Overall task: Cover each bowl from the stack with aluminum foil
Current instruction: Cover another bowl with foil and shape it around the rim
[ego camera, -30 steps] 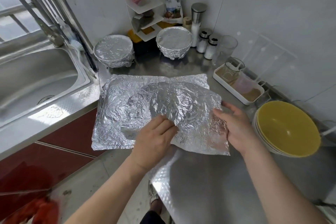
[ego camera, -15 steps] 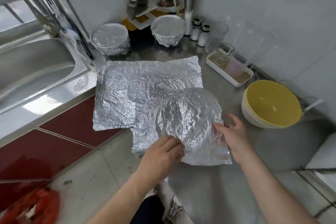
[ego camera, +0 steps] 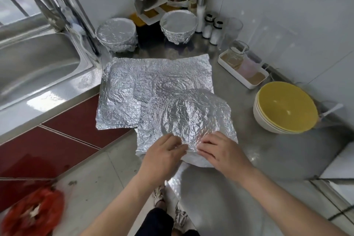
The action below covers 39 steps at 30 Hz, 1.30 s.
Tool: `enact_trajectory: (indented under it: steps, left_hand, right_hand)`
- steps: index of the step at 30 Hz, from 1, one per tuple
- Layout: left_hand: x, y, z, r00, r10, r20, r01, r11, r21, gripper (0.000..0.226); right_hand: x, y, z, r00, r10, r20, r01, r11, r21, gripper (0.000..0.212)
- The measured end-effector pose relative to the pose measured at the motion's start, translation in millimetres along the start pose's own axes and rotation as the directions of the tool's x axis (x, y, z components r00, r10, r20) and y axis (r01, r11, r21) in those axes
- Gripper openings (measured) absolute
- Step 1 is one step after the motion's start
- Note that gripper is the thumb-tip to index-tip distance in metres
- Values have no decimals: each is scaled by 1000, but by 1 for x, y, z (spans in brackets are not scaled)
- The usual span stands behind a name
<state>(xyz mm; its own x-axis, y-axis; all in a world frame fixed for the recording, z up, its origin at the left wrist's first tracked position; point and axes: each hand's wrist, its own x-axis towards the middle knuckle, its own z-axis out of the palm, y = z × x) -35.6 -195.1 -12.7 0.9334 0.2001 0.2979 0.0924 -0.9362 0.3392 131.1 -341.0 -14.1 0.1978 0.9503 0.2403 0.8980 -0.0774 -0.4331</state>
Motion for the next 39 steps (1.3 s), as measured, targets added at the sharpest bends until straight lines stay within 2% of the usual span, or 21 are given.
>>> enact_trajectory:
  steps: [2,6,9,14,17,23,32,34,36,37,39]
  left_hand:
    - [1,-2,-1,1000,3,2,-4,1000,9,39]
    - [5,-3,-2,997,71,-24,-70,997,35,13]
    - [8,-6,1,996,89,-32,-87,995,50,21]
    - [15,-10,-2,991,127,-42,-124,990,62,22]
    - [15,-15,-2,992,126,-19,-124,991,54,21]
    - [14,-12,-6,999,38,-6,-38,999,22,16]
    - [17,-12,4,995,96,-7,-96,994,58,8]
    - [17,-14,2,994,102,-38,-99,993,70,24]
    - [16,-18,0,993,97,-67,-91,993,79,48]
    - [16,-21,0,993,102,-67,-96,992,85,53]
    - [15,-24,3,993,103,-57,-97,990,101,45]
  right_hand:
    - [0,2,1,997,-72,13,72,997,-27,20]
    - [3,8,1,982,-187,36,191,969,-157,7]
    - [7,8,2,970,-242,24,241,939,-244,3]
    - [11,8,2,958,-286,-34,261,911,-321,11]
    - [15,7,5,959,-281,-27,259,912,-318,16]
    - [20,0,11,979,-199,-51,179,948,-265,18]
    - [19,-9,22,983,-142,-116,113,968,-225,13]
    - [14,-4,16,987,-123,-105,103,978,-180,16]
    - [11,3,9,988,-106,-111,89,986,-144,31]
    - [10,5,6,988,-108,-114,91,985,-143,36]
    - [11,7,6,986,-124,-111,105,981,-165,31]
